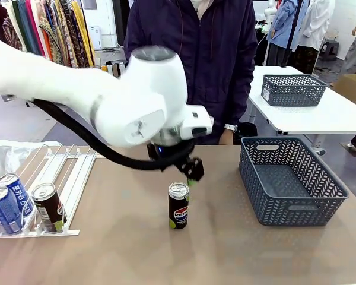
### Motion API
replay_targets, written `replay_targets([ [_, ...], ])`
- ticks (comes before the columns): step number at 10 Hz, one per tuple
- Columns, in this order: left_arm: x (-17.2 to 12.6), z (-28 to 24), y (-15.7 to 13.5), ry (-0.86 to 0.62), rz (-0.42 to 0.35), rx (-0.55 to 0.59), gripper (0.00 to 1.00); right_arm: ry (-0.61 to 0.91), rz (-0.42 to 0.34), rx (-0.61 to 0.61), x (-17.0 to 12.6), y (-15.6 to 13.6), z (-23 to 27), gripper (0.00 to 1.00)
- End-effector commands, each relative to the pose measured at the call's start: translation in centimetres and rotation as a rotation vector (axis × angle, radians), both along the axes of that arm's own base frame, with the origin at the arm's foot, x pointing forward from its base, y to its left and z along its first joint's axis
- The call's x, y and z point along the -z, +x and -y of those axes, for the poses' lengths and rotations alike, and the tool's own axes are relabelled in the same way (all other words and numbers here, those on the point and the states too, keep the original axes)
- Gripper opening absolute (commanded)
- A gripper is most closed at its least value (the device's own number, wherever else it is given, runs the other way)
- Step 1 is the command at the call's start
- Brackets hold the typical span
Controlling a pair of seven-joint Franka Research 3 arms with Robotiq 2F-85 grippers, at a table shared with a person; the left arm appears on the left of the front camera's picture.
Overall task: Retrieve and store the cans from the dispenser.
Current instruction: Pick up one can from the Automatic Can Dispenser and place it in the middle of the table.
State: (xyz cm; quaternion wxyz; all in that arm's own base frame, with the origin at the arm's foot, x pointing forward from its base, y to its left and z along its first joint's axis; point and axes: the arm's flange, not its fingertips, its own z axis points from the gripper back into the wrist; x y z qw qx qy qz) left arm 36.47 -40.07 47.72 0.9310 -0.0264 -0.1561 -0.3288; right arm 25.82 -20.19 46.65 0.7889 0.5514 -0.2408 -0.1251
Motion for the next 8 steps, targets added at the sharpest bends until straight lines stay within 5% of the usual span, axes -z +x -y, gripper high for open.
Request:
replay_targets([
  [1,-6.4,-6.1,-2.3,-0.052,-0.008,-0.048,1.0,0.002,0.02,-0.005,-0.3,0.0,0.3,1.0],
  [3,-12.3,-16.7,-3.7,-0.22,-0.062,-0.057,1.0,0.002,0.02,-0.005,-0.3,0.0,0.3,1.0],
  [5,-14.4,-30.5,-4.6,-0.521,-0.178,-0.037,1.0,0.002,0.02,-0.005,-0.3,0.0,0.3,1.0],
  [8,-9.9,-47.3,-9.6,-0.994,-0.122,-0.152,1.0,0.002,0.02,-0.005,-0.3,0.0,0.3,1.0],
])
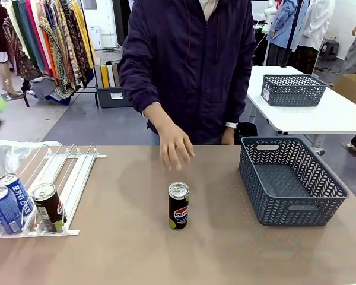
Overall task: Retrieve and store the cans from the dispenser.
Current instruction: Pick up one can from the Automatic Can Dispenser and place it in the middle of the table.
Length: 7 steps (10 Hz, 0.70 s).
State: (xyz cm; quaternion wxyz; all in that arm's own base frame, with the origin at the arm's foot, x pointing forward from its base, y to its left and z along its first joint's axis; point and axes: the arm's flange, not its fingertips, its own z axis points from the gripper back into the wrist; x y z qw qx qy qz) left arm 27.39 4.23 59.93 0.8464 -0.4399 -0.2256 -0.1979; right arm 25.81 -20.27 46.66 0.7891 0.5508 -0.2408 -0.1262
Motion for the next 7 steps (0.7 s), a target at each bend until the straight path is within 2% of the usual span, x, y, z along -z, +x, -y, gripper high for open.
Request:
replay_targets([
  [1,4.6,-6.4,-2.5,-0.222,-0.013,-0.143,1.0,0.003,0.022,-0.007,-0.3,0.0,0.2,1.0],
  [2,6.8,-8.3,-4.0,-0.332,0.031,-0.158,1.0,0.003,0.022,-0.007,-0.3,0.0,0.2,1.0],
  [3,8.8,-8.9,-4.4,-0.375,0.015,-0.188,1.0,0.003,0.022,-0.007,-0.3,0.0,0.2,1.0],
  [4,9.6,-8.5,-4.4,-0.353,-0.018,-0.182,1.0,0.003,0.022,-0.007,-0.3,0.0,0.2,1.0],
  [5,6.5,-11.2,-5.0,-0.323,-0.001,-0.194,1.0,0.003,0.022,-0.007,-0.3,0.0,0.2,1.0],
  [7,6.5,-11.2,-5.0,-0.323,-0.001,-0.194,1.0,0.003,0.022,-0.007,-0.3,0.0,0.2,1.0],
])
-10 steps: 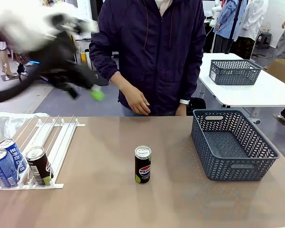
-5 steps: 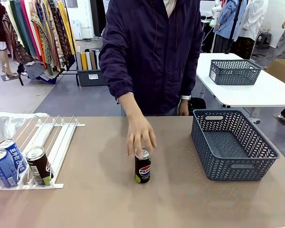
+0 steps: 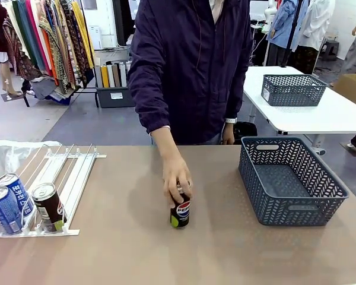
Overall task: Retrieve and store the cans from the dispenser.
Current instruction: Pick up one can from the Automatic Can Dispenser and place it in the middle of the table, then pick up the last remaining can from one row of the Automatic Can Dispenser and place it in the middle of the table.
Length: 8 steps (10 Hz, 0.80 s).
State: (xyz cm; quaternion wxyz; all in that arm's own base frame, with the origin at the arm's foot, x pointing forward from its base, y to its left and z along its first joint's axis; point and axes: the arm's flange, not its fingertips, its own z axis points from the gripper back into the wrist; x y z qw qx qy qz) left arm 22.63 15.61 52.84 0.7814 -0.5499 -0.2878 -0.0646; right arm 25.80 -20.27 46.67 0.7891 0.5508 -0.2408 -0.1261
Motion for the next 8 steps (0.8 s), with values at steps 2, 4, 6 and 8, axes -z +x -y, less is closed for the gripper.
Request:
replay_targets([
  [2,-0.61,0.19,-0.19,0.009,0.026,0.008,1.0,0.003,0.021,-0.007,-0.25,-0.01,0.18,1.0],
  [4,-0.61,0.19,-0.19,0.009,0.026,0.008,1.0,0.003,0.021,-0.007,-0.25,-0.01,0.18,1.0],
  [6,-0.61,0.19,-0.19,0.009,0.026,0.008,1.0,0.003,0.021,-0.007,-0.25,-0.01,0.18,1.0],
  [8,-0.35,0.27,-0.43,0.016,0.0,-0.002,1.0,0.003,0.021,-0.007,-0.25,-0.01,0.18,1.0],
])
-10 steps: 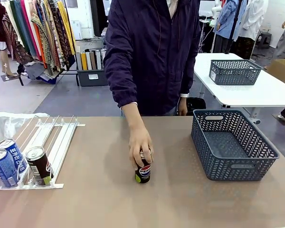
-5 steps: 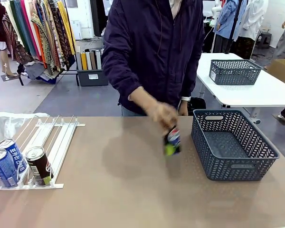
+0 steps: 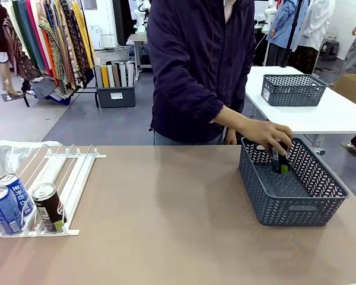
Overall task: Retrieve and store the cans from the dispenser.
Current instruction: Pick up the last remaining can from one row of the Automatic Can Dispenser and place it in the middle of the table.
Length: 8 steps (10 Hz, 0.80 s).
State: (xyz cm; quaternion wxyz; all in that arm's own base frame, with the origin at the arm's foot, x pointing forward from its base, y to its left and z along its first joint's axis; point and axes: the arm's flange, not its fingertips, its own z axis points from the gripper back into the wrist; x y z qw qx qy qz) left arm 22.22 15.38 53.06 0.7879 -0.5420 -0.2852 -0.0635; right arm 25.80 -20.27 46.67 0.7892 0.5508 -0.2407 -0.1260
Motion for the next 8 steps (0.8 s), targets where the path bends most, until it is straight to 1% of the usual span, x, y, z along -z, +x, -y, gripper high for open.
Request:
replay_targets([
  [1,-1.1,1.4,1.5,0.07,-0.069,0.024,1.0,0.003,0.021,-0.007,-0.2,0.0,0.2,1.0],
  [2,-1.9,4.8,2.9,0.212,-0.124,0.09,1.0,0.003,0.021,-0.007,-0.2,0.0,0.2,1.0],
  [3,-1.9,8.8,4.5,0.358,-0.189,0.148,1.0,0.003,0.021,-0.007,-0.2,0.0,0.2,1.0],
  [4,-1.7,11.4,5.9,0.506,-0.222,0.113,1.0,0.003,0.021,-0.007,-0.2,0.0,0.2,1.0],
  [5,-1.4,13.5,6.7,0.592,-0.246,0.131,1.0,0.003,0.021,-0.007,-0.2,0.0,0.2,1.0],
  [6,-0.6,15.6,7.3,0.68,-0.278,0.118,1.0,0.003,0.021,-0.007,-0.2,0.0,0.2,1.0],
  [7,0.3,17.3,7.9,0.779,-0.283,0.11,1.0,0.003,0.021,-0.007,-0.2,0.0,0.2,1.0],
  [8,1.6,18.6,8.2,0.882,-0.322,0.079,1.0,0.003,0.021,-0.007,-0.2,0.0,0.2,1.0],
])
